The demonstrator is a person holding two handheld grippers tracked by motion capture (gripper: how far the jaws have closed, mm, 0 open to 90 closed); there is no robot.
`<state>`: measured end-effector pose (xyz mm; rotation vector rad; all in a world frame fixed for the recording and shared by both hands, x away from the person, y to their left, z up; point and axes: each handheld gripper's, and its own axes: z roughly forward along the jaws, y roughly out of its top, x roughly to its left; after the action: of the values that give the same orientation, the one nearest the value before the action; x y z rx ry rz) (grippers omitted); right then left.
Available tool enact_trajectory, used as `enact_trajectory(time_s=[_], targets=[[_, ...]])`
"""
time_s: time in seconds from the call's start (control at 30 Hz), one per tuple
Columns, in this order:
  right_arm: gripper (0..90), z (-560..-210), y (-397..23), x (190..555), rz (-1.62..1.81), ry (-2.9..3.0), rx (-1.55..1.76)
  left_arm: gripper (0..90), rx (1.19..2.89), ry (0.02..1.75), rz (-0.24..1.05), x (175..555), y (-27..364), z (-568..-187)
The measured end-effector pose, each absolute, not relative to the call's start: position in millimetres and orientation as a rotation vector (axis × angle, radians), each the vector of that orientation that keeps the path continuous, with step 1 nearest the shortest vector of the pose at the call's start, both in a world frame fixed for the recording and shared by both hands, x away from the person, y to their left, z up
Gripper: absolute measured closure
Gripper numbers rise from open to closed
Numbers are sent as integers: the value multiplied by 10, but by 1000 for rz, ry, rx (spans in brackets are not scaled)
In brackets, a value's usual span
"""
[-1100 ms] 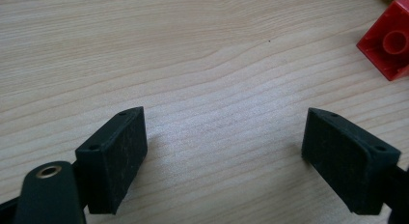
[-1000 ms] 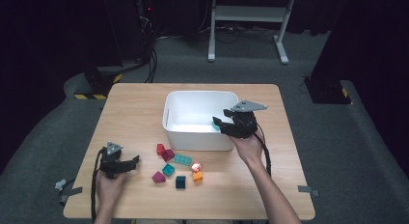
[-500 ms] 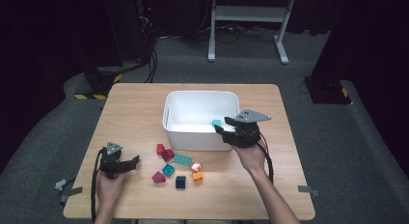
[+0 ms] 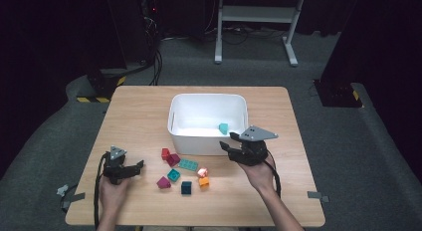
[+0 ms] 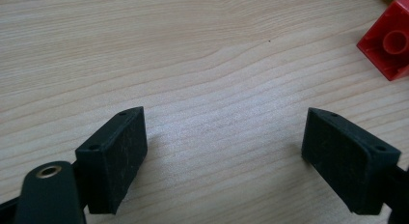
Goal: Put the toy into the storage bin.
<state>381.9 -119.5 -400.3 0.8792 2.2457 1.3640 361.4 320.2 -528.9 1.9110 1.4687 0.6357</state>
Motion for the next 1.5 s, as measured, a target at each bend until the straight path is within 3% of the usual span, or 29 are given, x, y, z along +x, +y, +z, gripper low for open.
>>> enact_trajectory(time_s=[1.5], targets=[[462, -4919, -884, 3348, 1396, 2386, 965, 164, 1911, 1469, 634, 3613, 3201, -5290]])
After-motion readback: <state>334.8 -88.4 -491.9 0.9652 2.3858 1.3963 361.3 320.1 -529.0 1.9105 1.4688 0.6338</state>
